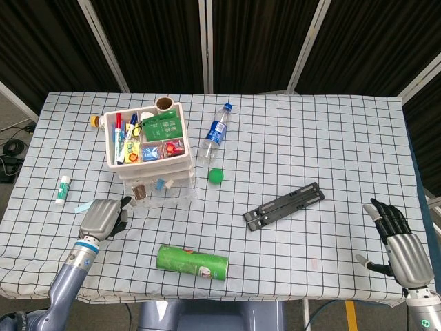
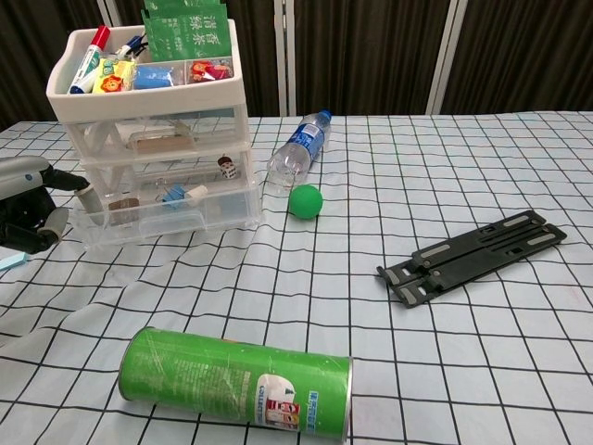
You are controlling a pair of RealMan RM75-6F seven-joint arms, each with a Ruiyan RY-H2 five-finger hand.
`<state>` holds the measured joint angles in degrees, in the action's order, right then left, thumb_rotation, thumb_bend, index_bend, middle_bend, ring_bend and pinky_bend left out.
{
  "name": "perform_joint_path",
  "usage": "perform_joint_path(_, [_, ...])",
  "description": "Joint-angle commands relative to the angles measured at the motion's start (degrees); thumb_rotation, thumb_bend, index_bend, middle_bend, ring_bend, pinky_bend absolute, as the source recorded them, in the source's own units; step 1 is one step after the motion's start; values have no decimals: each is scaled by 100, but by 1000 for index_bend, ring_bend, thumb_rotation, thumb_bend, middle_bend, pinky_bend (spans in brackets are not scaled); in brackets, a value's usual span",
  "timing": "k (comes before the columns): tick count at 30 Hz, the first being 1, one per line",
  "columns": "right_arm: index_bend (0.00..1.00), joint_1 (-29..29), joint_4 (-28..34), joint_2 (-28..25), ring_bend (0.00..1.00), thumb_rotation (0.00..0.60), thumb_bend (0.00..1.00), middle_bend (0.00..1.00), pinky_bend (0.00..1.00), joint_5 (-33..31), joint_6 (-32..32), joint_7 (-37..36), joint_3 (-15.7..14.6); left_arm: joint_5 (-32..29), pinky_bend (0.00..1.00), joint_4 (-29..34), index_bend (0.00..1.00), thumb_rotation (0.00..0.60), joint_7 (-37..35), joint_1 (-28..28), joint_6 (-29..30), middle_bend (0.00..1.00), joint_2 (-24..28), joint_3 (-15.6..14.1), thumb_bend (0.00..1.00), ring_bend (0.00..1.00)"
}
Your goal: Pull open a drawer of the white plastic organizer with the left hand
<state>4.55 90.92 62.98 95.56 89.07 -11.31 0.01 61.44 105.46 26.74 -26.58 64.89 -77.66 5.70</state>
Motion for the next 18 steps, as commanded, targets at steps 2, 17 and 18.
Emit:
perform_joint_path(2, [0,5,0,-2,0,600,13,0,0,-8,-19,-9,-3,157,857,104,377,600,-3,52,31,869,85,-146,862,861])
perform_joint_path(17, [0,10,-5,1,0,600,13,0,0,-19,-42,-1,-7,488,857,224,378,600,-113,143,97,869,189,-400,862,861])
perform_joint_path(18, [0,10,-5,1,0,600,13,0,0,-18,-41,1,-8,504,857,226,377,600,-116,147,100,869,193,-412,862,861])
